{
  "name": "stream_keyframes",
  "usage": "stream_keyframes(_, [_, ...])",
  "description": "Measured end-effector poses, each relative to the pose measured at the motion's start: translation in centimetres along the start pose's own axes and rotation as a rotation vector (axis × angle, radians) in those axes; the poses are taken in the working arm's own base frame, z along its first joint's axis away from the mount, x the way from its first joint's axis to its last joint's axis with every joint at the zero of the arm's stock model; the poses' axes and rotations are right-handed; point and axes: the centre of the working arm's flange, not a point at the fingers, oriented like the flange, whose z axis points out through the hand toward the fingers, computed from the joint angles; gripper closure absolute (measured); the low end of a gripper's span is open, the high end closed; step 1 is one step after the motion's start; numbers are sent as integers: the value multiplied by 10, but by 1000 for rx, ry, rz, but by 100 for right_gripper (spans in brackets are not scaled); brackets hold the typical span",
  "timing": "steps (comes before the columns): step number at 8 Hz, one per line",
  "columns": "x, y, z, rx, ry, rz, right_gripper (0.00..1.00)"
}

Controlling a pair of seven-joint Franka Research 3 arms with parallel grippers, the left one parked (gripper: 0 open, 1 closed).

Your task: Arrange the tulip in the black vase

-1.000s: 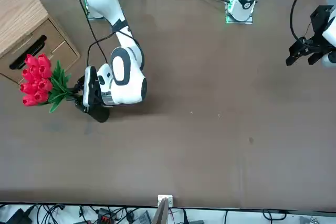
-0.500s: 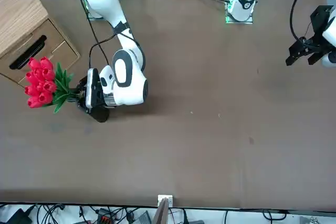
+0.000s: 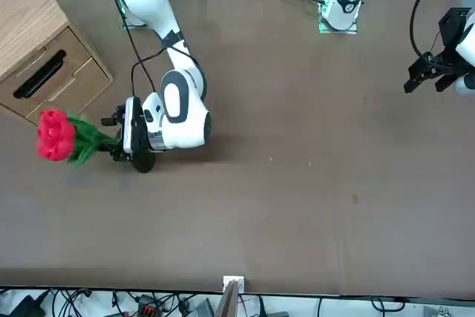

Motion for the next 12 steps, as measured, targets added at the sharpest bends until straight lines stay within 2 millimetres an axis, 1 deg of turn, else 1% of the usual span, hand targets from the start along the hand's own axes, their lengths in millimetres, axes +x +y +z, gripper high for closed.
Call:
stream_keyframes(1, [-4, 2, -5, 8, 3, -5, 0])
stream_keyframes(3, [-9, 10, -22, 36, 11, -11, 0])
stream_keyframes(6, [-15, 28, -61, 106, 47, -14, 0])
stream_keyframes(7, [-16, 33, -70, 124, 58, -14, 0])
stream_keyframes(8, [-15, 34, -75, 140, 75, -8, 0])
stream_keyframes(10, [-12, 31, -75, 151, 81, -35, 0])
stream_keyframes(12, [-7, 27, -83, 186, 41, -144, 0])
